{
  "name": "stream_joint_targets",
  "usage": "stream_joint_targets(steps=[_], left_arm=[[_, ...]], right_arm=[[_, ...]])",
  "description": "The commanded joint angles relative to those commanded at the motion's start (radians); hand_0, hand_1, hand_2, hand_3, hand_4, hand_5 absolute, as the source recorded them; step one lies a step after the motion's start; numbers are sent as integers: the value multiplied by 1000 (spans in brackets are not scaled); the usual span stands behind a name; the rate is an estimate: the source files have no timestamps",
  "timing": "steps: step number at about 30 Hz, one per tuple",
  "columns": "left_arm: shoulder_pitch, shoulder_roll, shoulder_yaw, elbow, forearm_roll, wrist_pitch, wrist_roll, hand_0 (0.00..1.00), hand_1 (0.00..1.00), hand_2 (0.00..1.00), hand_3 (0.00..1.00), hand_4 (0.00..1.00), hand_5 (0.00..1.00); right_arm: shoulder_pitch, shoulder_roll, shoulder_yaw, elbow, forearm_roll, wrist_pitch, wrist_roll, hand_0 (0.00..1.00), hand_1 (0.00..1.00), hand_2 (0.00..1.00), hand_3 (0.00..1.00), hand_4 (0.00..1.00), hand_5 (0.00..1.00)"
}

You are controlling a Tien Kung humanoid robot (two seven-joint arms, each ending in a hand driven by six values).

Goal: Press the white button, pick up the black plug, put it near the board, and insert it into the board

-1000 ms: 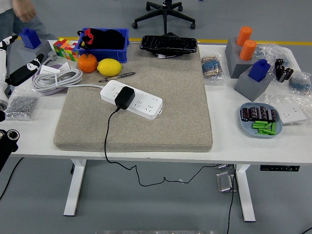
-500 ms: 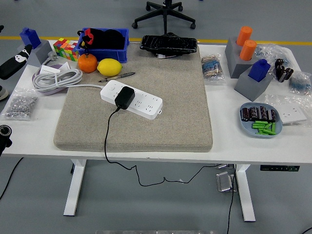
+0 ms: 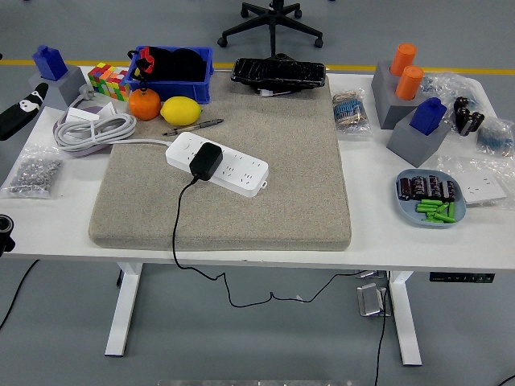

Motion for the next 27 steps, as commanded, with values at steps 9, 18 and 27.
stream_joint_targets(steps=[9, 18, 27], left_arm=[[-3, -16, 1, -3, 4, -2, 4, 912, 906, 882, 865, 848, 569], [13, 6, 26, -7, -1, -9, 10, 914, 900, 878, 863, 844, 567], [30, -4, 21, -19, 3, -23, 20, 914, 900, 879, 863, 842, 565]], right_arm=[[6, 10, 49, -19, -29, 3, -2, 704, 616, 589, 592, 646, 346], [-3, 7, 44, -23, -35, 5, -2, 705, 618, 595, 591, 655, 356], [-9, 14, 56, -29, -46, 9, -5, 705, 619, 596, 592, 657, 357]])
